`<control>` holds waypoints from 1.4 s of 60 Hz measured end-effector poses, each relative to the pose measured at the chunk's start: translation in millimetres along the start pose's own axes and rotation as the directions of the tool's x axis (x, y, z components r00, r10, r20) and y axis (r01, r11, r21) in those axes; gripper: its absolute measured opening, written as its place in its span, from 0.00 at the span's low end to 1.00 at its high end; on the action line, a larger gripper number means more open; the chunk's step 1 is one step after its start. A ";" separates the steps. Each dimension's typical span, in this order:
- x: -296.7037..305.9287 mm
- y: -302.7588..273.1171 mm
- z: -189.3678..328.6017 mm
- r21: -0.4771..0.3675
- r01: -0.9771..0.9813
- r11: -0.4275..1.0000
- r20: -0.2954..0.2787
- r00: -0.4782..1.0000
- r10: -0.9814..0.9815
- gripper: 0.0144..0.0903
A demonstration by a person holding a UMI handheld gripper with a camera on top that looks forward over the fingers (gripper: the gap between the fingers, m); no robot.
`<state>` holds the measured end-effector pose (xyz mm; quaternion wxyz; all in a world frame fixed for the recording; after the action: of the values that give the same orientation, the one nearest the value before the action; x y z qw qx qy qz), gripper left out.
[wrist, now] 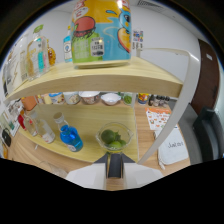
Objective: Make me a cup of Mojito.
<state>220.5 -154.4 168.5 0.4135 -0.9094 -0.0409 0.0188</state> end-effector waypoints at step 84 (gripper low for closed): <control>-91.9 35.4 -66.1 0.038 0.664 0.746 -0.378 0.701 -0.605 0.02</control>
<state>135.5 -235.5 185.3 0.4714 -0.7886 -0.2784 -0.2800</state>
